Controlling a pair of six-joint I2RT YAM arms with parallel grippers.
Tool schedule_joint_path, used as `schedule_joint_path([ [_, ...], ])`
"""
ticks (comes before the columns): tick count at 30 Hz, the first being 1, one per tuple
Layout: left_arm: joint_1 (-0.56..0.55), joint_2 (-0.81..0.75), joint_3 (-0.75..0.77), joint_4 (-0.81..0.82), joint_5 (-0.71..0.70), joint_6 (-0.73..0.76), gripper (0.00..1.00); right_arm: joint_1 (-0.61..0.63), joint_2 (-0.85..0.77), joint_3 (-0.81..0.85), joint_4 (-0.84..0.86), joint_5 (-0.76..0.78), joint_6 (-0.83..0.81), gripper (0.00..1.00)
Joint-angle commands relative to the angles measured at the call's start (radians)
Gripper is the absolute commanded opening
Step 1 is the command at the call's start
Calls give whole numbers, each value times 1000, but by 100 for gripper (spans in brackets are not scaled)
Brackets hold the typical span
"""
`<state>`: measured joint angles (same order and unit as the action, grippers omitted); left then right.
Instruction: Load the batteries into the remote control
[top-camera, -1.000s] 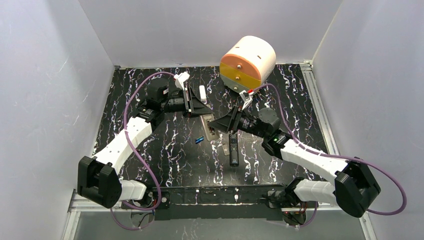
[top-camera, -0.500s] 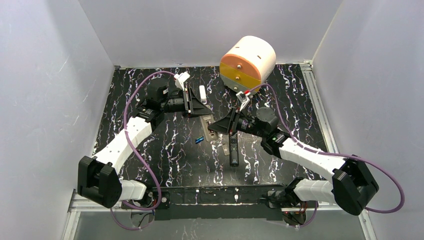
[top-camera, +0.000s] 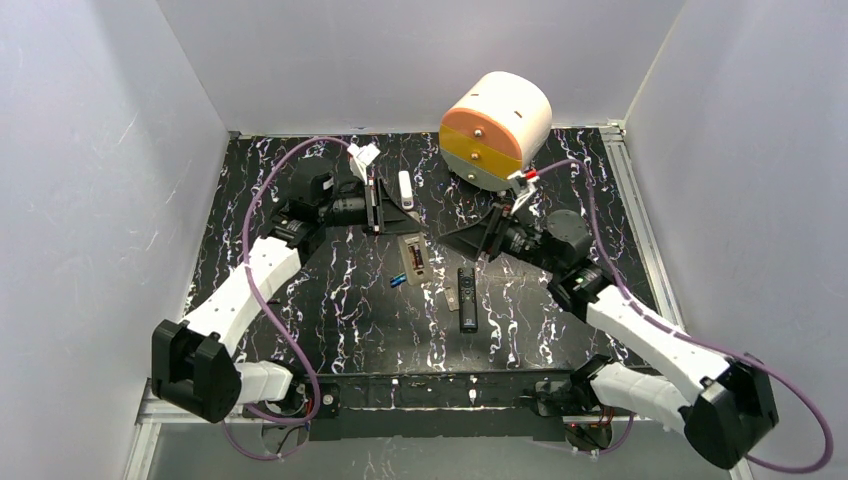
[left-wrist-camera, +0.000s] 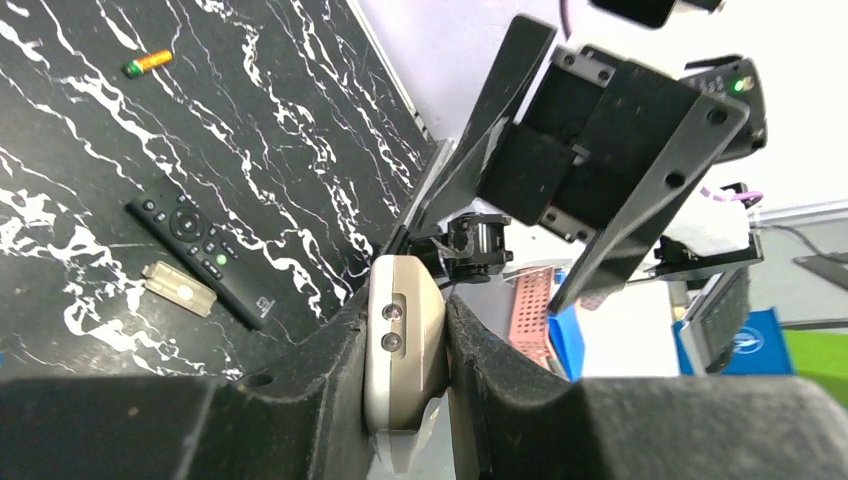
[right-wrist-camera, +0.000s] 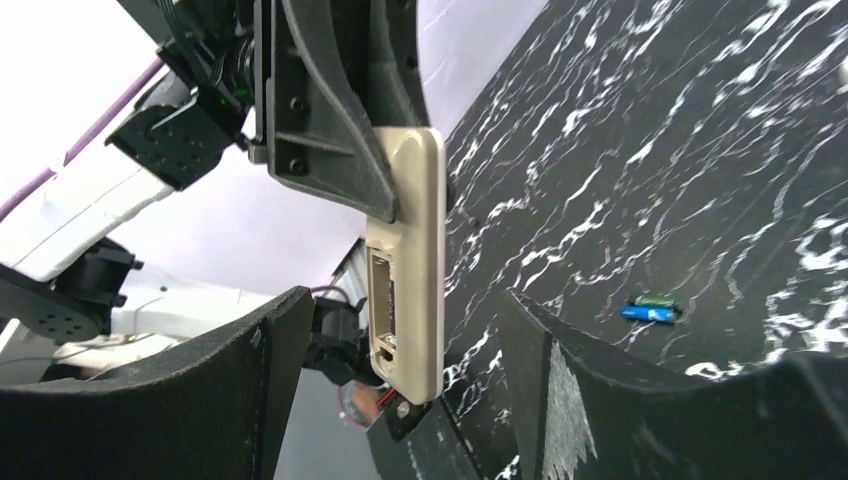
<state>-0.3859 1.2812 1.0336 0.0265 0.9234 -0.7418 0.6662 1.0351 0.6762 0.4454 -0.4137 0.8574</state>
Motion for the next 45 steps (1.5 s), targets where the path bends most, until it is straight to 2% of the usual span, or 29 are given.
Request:
schedule_joint_path([
  [1, 7, -102, -9, 2, 21, 135, 0, -43, -91, 77, -190, 65, -153, 77],
  [3, 6, -136, -27, 8, 19, 176, 0, -50, -106, 123, -346, 178, -241, 77],
  [7, 6, -223, -70, 33, 27, 257, 0, -51, -68, 242, -677, 575, -379, 75],
  [11, 6, -299, -89, 14, 34, 328, 0, -53, 15, 327, -814, 813, -455, 74],
  [16, 7, -370, -137, 30, 3, 329, 0, -57, 89, 373, -841, 880, -545, 73],
  [18, 7, -382, -152, 34, -3, 319, 0, -66, 133, 381, -849, 877, -621, 62],
  [19, 7, -387, -162, 36, -6, 313, 0, -75, 157, 383, -852, 859, -668, 59],
  [22, 7, -395, -184, 39, -10, 306, 0, -104, 237, 380, -856, 845, -767, 59],
  [25, 6, -395, -196, 38, -9, 306, 0, -145, 317, 385, -836, 714, -854, 60],
  [27, 7, -395, -199, 31, -25, 307, 0, -155, 369, 405, -822, 709, -886, 62],
  [30, 6, -396, -204, 29, -49, 309, 0, -160, 434, 443, -793, 769, -805, 64],
  [34, 6, -406, -223, 39, -70, 310, 0, -162, 472, 408, -673, 721, -715, 65],
  [35, 7, -408, -226, 39, -74, 310, 0, -162, 484, 411, -668, 750, -669, 66],
  [38, 6, -408, -232, 38, -85, 312, 0, -163, 542, 476, -799, 906, -372, 67],
  [40, 7, -406, -239, 44, -86, 312, 0, -162, 571, 469, -839, 898, -159, 61],
  [42, 6, -399, -243, 49, -92, 312, 0, -158, 589, 444, -839, 913, -24, 56],
  [45, 7, -390, -243, 49, -95, 308, 0, -156, 615, 441, -869, 960, 106, 55],
])
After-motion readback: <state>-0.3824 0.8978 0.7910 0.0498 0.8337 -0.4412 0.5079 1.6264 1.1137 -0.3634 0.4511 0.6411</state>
